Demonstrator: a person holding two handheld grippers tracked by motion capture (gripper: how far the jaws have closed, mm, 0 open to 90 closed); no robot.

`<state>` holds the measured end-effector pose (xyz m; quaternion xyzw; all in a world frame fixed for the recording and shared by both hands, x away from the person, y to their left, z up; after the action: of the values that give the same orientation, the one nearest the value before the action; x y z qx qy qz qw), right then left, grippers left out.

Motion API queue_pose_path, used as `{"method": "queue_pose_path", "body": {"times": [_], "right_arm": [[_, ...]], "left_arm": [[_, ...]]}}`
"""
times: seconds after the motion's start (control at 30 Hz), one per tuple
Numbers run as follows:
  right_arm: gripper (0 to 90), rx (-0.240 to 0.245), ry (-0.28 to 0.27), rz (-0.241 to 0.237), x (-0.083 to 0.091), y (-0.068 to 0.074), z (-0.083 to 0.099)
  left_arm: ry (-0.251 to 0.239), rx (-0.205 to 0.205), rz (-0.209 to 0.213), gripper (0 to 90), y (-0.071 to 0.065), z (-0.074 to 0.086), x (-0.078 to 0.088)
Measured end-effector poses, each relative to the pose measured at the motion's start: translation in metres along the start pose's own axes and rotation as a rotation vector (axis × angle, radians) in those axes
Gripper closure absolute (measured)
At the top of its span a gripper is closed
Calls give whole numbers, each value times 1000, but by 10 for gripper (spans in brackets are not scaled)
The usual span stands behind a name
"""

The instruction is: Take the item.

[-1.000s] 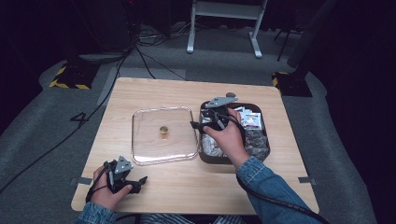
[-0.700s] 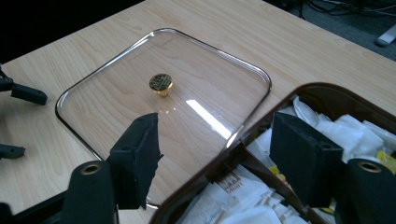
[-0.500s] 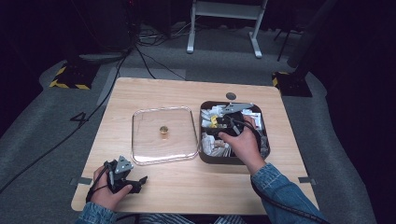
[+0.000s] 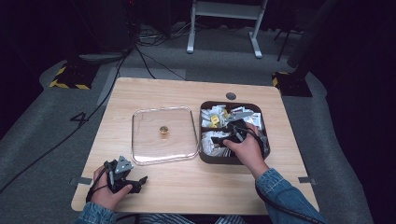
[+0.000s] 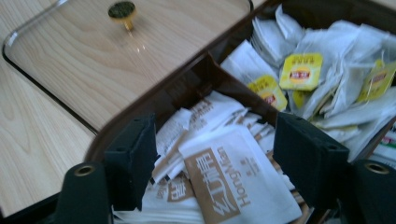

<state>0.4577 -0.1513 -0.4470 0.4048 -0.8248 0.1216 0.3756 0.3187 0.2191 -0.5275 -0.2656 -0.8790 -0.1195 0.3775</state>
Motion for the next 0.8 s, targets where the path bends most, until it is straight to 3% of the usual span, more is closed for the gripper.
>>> {"method": "queue_pose_path", "body": {"times": [0.33, 0.47, 0.6, 0.63, 0.8], "right_arm": [[268, 4, 51, 9, -10, -5, 14], [391, 62, 72, 46, -12, -5, 16], [452, 84, 84, 55, -13, -4, 17], [519, 100, 94, 59, -12, -4, 17], [620, 117, 92, 59, -9, -2, 17]], "left_arm": [[0, 1, 0, 113, 0, 0, 0], [2, -5, 1, 113, 0, 0, 0], [1, -4, 3, 114, -1, 1, 1], [2, -5, 4, 113, -1, 1, 1], [2, -5, 4, 113, -1, 1, 1]]}}
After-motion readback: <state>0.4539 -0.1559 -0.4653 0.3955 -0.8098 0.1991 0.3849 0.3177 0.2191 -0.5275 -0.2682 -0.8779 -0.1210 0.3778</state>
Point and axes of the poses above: each handheld gripper's, and its own axes: x roughly backward along the jaws, z roughly out of its underside, y roughly to its left, the point moved 3 cm from there along -x, roughly forward along the jaws, and after that the axes turned 3 degrees about -z, right-handed, at the moved point
